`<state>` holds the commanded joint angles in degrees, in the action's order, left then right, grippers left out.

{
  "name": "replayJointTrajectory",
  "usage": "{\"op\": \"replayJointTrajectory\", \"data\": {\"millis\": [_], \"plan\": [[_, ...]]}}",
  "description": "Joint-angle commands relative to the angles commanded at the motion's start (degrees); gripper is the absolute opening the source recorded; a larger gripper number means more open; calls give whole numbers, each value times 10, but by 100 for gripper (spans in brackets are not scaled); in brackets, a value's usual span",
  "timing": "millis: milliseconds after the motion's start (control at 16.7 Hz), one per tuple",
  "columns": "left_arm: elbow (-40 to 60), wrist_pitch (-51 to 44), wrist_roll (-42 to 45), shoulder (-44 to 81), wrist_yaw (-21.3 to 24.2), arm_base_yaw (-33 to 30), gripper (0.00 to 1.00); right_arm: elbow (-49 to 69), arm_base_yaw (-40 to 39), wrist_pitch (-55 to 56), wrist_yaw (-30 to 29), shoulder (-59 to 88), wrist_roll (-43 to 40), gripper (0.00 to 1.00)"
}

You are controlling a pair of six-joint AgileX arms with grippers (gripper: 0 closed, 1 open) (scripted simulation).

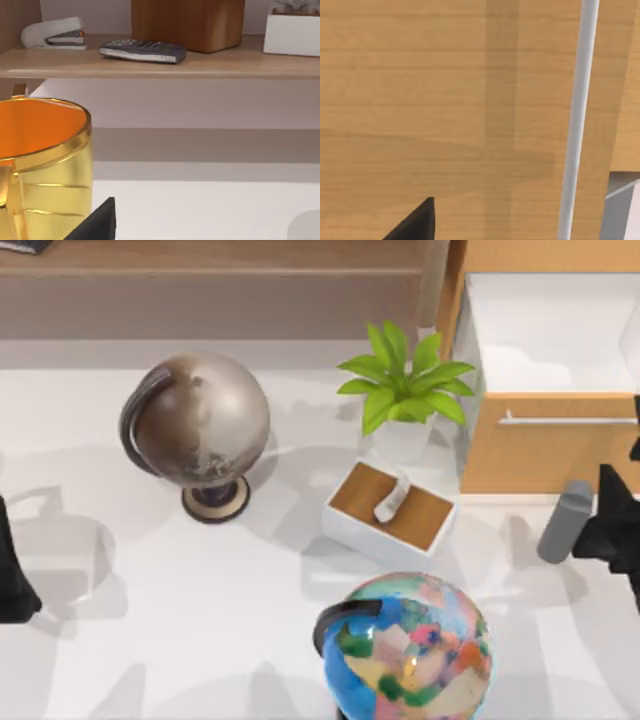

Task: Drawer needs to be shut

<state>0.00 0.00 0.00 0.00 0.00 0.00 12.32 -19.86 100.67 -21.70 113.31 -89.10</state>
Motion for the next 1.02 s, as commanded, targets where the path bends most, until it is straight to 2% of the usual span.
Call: {"op": "replayJointTrajectory", "data": {"millis": [900,1020], "plan": [[0,0,0,0,0,0,100,54,22,-44,22,9,0,100],[0,0,0,0,0,0,100,54,22,-44,22,9,0,85]]}}
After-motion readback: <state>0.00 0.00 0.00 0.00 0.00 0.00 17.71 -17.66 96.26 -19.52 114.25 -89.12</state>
